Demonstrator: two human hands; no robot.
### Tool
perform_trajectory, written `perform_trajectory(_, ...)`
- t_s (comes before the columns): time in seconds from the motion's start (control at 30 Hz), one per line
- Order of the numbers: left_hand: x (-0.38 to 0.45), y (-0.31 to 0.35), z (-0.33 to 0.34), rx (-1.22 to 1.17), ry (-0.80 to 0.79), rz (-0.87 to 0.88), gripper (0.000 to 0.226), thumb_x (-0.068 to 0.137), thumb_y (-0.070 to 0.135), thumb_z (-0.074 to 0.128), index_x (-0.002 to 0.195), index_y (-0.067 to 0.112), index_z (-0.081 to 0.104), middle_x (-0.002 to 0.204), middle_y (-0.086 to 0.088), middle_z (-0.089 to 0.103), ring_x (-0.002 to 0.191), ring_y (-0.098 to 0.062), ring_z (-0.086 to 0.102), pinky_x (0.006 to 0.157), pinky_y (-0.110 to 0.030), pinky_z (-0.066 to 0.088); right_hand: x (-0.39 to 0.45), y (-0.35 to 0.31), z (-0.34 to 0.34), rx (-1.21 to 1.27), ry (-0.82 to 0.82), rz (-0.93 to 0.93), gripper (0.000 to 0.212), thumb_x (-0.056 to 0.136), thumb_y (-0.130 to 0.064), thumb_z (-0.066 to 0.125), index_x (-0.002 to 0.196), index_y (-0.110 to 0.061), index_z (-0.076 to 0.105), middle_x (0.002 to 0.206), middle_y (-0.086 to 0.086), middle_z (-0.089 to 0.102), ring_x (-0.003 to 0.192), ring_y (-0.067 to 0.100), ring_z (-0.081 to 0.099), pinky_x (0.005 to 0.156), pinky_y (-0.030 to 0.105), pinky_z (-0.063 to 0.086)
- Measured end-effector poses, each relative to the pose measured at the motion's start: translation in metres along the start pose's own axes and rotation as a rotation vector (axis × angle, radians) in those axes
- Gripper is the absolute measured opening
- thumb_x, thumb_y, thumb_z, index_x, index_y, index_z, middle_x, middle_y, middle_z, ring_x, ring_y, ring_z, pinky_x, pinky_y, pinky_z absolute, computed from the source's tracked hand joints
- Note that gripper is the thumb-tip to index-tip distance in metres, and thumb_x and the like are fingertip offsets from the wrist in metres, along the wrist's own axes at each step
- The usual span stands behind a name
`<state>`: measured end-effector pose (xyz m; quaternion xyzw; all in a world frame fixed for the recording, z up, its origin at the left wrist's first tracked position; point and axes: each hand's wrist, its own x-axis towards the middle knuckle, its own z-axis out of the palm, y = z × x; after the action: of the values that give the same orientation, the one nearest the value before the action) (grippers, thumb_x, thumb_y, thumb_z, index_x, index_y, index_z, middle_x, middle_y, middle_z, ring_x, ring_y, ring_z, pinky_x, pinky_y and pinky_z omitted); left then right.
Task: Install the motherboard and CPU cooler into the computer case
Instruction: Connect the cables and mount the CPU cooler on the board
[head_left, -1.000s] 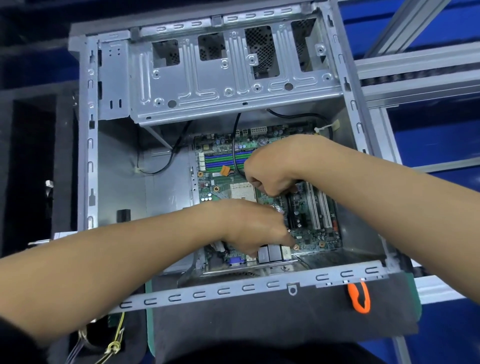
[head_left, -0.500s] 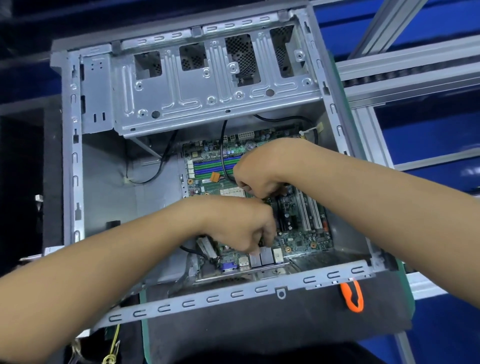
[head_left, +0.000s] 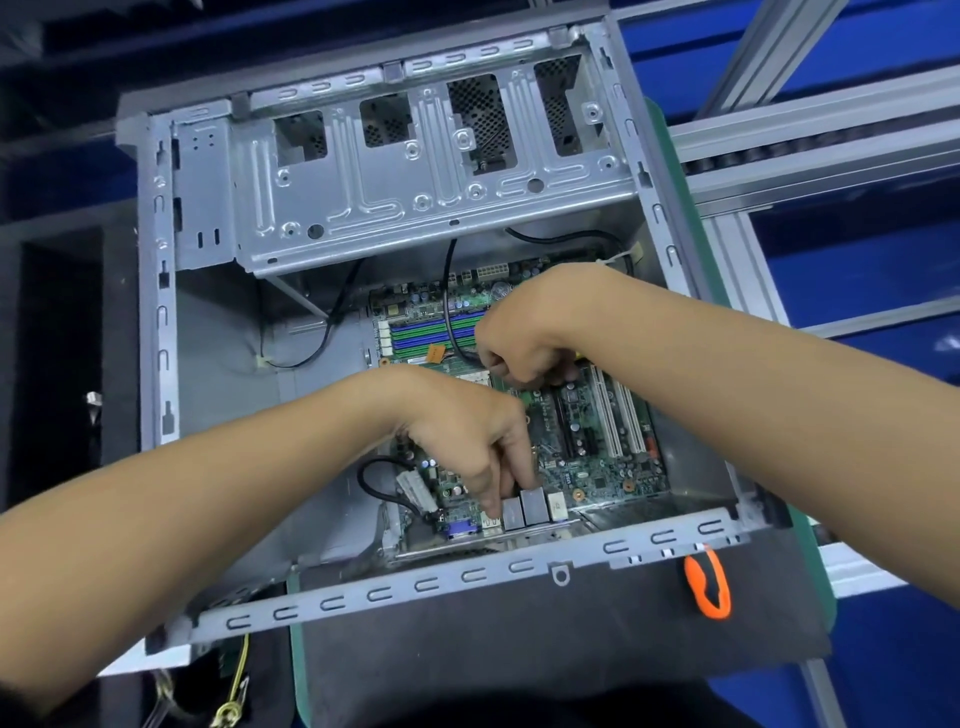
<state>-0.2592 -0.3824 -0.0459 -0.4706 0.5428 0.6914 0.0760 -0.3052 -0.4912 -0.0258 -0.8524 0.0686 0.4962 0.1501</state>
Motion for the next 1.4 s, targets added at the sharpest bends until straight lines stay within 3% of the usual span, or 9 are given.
perform_trajectory(0.2,0.001,-0.001,0.001,0.014,0.015,-0.013,0.046,0.082,-0.006,0.063,0.127,-0.001,0.056,0.101,-0.012,0.072,0.073,0.009,0.063,0.071,-0.006,0.048,0.001,0.001,0.001,0.046,0.011,0.002,0.013,0.083,0.006,0.055,0.092,0.0,0.061,0.102,0.023,0.069,0.062,0.029,0.061,0.046,0.027,0.051)
perform_trajectory(0.33,-0.012,0.005,0.006,0.058,0.104,-0.031,0.041,0.082,-0.004,0.056,0.12,0.01,0.064,0.08,0.01,0.07,0.07,-0.001,0.065,0.07,-0.014,0.052,0.001,0.0,-0.003,0.063,0.078,-0.003,0.012,0.084,-0.001,0.056,0.091,0.003,0.065,0.087,0.019,0.071,0.055,0.027,0.063,0.05,0.03,0.053)
perform_trajectory(0.5,-0.042,-0.008,-0.027,0.32,0.689,-0.312,0.019,0.083,0.01,0.054,0.064,0.011,0.056,0.059,-0.003,0.055,0.056,-0.021,0.049,0.057,-0.029,0.043,0.0,-0.001,-0.007,-0.101,0.406,0.074,0.022,0.083,-0.007,0.053,0.065,-0.013,0.042,0.064,0.002,0.049,0.05,0.015,0.046,0.043,0.025,0.035)
perform_trajectory(0.67,-0.041,-0.021,-0.036,0.325,0.95,-0.653,0.012,0.086,0.009,0.049,0.075,0.007,0.054,0.071,-0.007,0.055,0.058,-0.02,0.048,0.051,-0.026,0.038,0.001,0.004,-0.007,-0.064,0.519,0.176,0.023,0.084,-0.002,0.05,0.066,-0.013,0.041,0.063,0.0,0.044,0.05,0.015,0.04,0.041,0.025,0.031)
perform_trajectory(0.87,-0.044,-0.032,-0.046,0.337,0.94,-0.705,0.023,0.095,0.02,0.04,0.105,0.004,0.054,0.079,-0.002,0.05,0.072,-0.021,0.049,0.065,-0.031,0.038,0.0,0.006,-0.007,0.001,0.466,0.282,0.022,0.088,-0.012,0.056,0.072,-0.008,0.042,0.067,0.0,0.045,0.056,0.015,0.043,0.05,0.03,0.037)
perform_trajectory(1.03,-0.035,-0.027,-0.049,0.242,0.818,-0.584,0.034,0.095,0.016,0.042,0.127,0.003,0.045,0.09,0.0,0.05,0.074,-0.016,0.05,0.061,-0.027,0.04,0.006,0.006,-0.007,0.008,0.418,0.268,0.04,0.09,-0.017,0.063,0.124,-0.004,0.046,0.075,0.0,0.041,0.072,0.02,0.05,0.068,0.034,0.044)
perform_trajectory(1.2,-0.036,-0.028,-0.052,0.264,0.786,-0.575,0.049,0.092,0.011,0.041,0.14,0.007,0.036,0.095,-0.002,0.053,0.077,-0.017,0.053,0.068,-0.03,0.047,0.01,0.007,-0.009,-0.035,0.429,0.272,0.027,0.09,-0.019,0.067,0.099,-0.006,0.045,0.078,0.001,0.043,0.072,0.021,0.05,0.068,0.034,0.047)
perform_trajectory(1.3,-0.039,-0.029,-0.055,0.291,0.76,-0.579,0.054,0.09,0.012,0.041,0.144,0.008,0.033,0.097,-0.003,0.047,0.08,-0.018,0.046,0.069,-0.028,0.042,0.011,0.006,-0.009,-0.056,0.445,0.262,0.032,0.091,-0.013,0.063,0.119,-0.003,0.051,0.123,0.009,0.049,0.09,0.025,0.058,0.071,0.034,0.049)
perform_trajectory(1.4,-0.04,-0.032,-0.055,0.288,0.728,-0.576,0.056,0.088,0.01,0.042,0.143,0.006,0.032,0.091,-0.004,0.044,0.069,-0.015,0.042,0.057,-0.026,0.037,0.013,0.005,-0.008,-0.075,0.45,0.259,0.019,0.093,-0.009,0.059,0.11,-0.006,0.054,0.119,0.009,0.044,0.071,0.021,0.051,0.064,0.032,0.045)
